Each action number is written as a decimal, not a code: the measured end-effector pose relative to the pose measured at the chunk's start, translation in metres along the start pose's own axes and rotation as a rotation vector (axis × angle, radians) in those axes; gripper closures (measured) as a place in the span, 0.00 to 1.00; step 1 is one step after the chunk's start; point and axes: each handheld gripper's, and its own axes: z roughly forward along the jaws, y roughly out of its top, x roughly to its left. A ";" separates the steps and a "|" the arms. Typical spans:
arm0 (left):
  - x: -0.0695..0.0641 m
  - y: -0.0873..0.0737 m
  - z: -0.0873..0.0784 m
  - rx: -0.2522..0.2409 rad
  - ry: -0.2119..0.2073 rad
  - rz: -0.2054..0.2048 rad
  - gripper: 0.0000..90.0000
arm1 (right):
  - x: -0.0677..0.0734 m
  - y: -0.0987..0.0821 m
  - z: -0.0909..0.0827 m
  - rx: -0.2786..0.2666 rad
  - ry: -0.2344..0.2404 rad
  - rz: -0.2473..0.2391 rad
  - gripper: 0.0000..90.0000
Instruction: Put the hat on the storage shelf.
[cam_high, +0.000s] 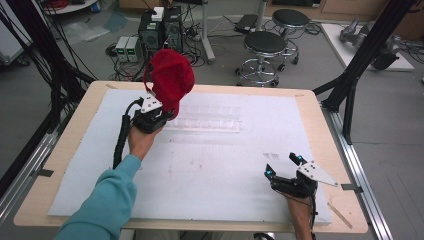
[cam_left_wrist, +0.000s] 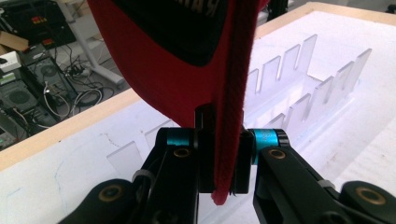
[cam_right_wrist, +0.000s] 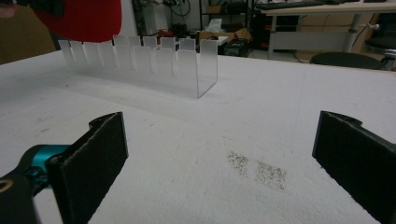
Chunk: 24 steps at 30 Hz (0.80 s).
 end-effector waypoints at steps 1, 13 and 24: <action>0.000 0.000 0.000 -0.001 0.000 -0.001 0.94 | 0.000 0.000 0.001 -0.002 0.001 0.002 0.02; -0.007 -0.002 0.005 0.000 0.021 -0.036 0.94 | 0.003 -0.001 0.002 -0.010 -0.016 -0.025 0.02; -0.010 -0.015 0.011 -0.008 0.041 -0.050 0.94 | 0.007 -0.002 0.002 -0.015 -0.023 -0.069 0.02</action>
